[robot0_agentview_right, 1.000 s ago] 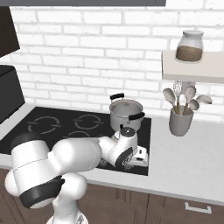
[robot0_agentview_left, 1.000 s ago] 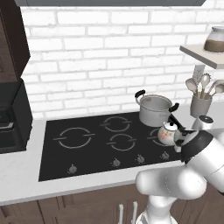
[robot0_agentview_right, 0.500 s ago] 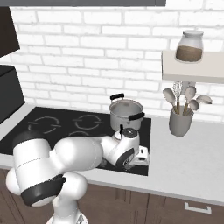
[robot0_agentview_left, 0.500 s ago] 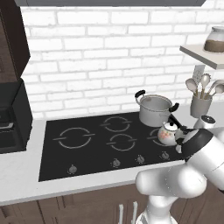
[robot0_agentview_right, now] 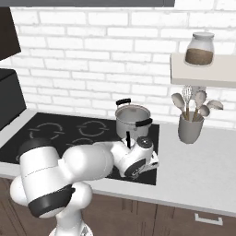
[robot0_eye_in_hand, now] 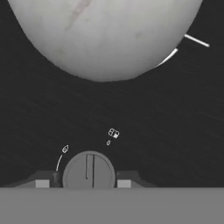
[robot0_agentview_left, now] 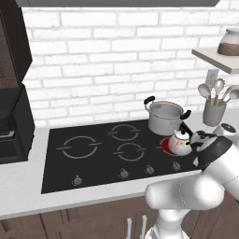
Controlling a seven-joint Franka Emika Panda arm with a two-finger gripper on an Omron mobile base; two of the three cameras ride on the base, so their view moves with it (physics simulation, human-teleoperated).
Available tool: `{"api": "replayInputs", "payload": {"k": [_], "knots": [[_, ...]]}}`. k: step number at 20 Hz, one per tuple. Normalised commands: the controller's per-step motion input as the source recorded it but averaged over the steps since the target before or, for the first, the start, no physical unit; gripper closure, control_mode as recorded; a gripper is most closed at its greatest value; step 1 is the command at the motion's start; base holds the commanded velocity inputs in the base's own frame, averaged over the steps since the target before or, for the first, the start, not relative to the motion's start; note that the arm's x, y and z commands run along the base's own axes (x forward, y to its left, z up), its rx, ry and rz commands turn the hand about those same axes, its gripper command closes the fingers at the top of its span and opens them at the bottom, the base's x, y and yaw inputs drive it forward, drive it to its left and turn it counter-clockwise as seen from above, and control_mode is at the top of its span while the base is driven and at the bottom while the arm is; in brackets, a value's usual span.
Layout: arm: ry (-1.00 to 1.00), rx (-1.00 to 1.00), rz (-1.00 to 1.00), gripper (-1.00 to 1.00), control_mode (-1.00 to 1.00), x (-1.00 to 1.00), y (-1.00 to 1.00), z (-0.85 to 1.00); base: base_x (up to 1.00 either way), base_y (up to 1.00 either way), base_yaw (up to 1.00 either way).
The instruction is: Pick the kettle from the counter and place it on a stove burner. Then turn the burner on.
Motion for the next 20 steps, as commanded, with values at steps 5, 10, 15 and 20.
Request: {"api": "replayInputs", "payload": {"k": [5, 10, 15, 20], "knots": [[0.01, -0.10, 0.36, 1.00, -1.00, 0.08, 0.05, -0.02, 0.00, 0.00, 0.00], [-0.01, -0.05, 0.11, 1.00, -1.00, -0.09, 0.03, 0.18, 0.00, 0.00, 0.00], [-0.04, -0.04, -0.03, 1.00, -1.00, -0.17, 0.00, 0.92, 0.00, 0.00, 0.00], [0.00, -0.02, -0.05, 1.00, -1.00, -0.01, 0.00, 1.00, 0.00, 0.00, 0.00]]}}
